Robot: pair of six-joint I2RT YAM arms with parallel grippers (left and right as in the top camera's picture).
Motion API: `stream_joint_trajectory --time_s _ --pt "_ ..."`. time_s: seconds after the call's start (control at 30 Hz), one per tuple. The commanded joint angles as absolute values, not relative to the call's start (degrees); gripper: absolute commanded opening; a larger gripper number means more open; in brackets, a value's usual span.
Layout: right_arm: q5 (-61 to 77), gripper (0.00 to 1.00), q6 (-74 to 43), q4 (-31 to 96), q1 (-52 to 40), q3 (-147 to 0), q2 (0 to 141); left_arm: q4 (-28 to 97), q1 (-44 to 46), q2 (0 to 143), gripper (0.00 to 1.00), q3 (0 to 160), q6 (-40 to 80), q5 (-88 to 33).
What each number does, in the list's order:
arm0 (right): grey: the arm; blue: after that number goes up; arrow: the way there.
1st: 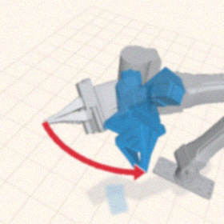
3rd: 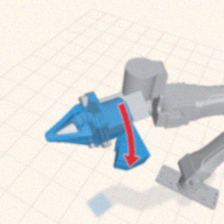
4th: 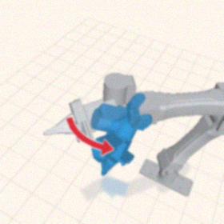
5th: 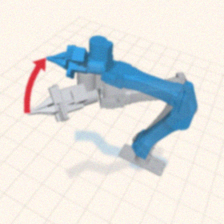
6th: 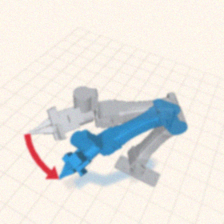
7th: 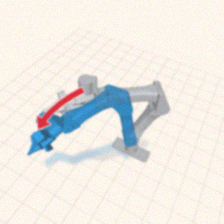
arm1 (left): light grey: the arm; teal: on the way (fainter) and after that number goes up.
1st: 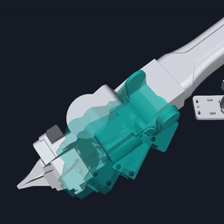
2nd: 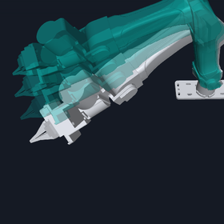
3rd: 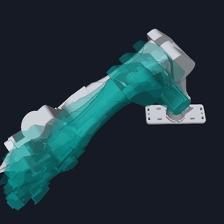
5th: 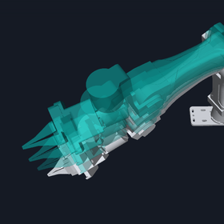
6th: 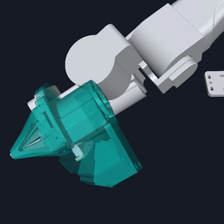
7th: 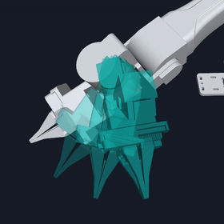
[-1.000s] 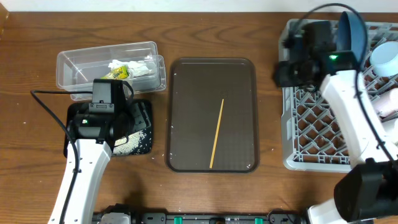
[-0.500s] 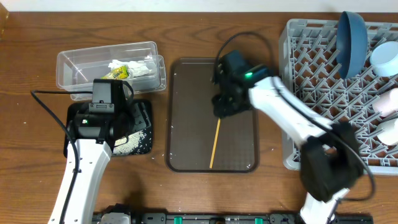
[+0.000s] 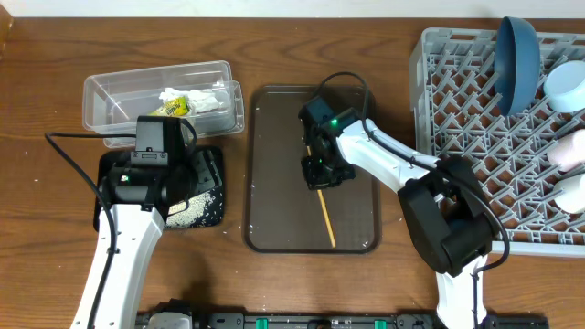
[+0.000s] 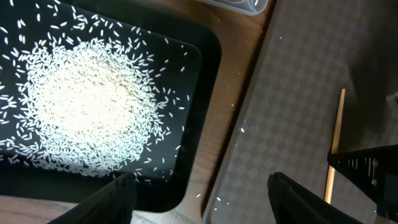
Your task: Sort waste into correct bins and load items into the dishwasher rack
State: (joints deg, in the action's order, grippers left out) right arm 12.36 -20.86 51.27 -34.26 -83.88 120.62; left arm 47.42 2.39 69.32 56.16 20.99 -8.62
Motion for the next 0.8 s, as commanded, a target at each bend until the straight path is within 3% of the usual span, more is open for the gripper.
stream_joint_trajectory --time_s 0.0,0.5,0.77 --pt "11.0 0.01 -21.3 51.9 -32.1 -83.7 122.7 47.5 2.2 69.2 0.71 56.4 21.1 -8.3" --pt "3.5 0.01 -7.3 55.1 -12.2 -88.4 100.0 47.5 2.2 69.2 0.71 56.4 21.1 -8.3" --pt "-1.0 0.01 -2.5 60.3 -2.5 -88.3 99.6 47.3 2.2 69.2 0.71 56.4 21.1 -8.3"
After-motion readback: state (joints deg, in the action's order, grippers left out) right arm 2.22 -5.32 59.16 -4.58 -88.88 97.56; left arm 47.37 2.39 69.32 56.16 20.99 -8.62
